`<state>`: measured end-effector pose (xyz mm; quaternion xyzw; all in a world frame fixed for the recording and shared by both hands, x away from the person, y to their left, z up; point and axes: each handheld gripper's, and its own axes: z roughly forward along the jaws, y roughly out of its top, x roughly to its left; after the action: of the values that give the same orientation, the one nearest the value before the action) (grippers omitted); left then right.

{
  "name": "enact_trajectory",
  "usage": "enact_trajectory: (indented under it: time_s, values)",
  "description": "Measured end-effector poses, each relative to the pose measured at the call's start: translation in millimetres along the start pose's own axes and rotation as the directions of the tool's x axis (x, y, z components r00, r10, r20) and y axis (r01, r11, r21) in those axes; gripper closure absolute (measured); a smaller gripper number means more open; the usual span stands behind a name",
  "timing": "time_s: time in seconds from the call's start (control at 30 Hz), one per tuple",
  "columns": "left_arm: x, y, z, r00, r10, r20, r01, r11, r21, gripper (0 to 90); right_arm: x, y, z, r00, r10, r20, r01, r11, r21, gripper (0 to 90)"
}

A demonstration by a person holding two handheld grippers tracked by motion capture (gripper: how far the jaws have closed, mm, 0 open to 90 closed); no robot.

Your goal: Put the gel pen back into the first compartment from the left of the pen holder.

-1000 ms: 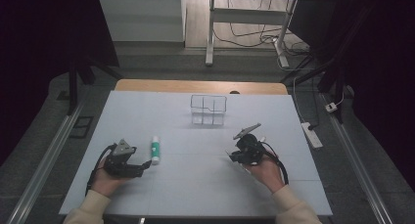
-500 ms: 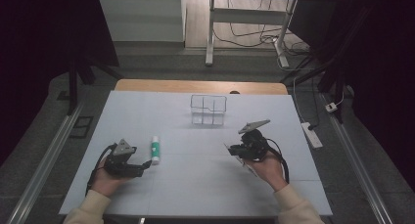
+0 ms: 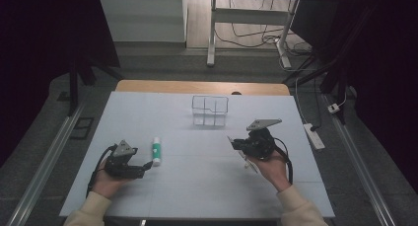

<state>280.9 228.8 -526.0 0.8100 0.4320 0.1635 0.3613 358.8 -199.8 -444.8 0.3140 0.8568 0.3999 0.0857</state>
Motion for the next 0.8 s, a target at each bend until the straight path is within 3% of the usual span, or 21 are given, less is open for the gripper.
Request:
enact_trajectory:
  time_s: [0.53, 0.8]
  values:
    - [0.1, -0.1, 0.0, 1.0, 0.0, -0.001, 0.0, 1.0, 0.001, 19.3, -4.7, 6.5, 0.3, 0.9997, 0.024, 0.001, -0.024, 0.995, -0.093, 80.3]
    - [0.2, 0.0, 0.0, 1.0, -0.001, -0.002, 0.001, 1.0, 0.0, 19.3, -8.1, 11.7, 4.8, 0.9995, 0.031, -0.002, -0.031, 0.993, -0.113, 80.2]
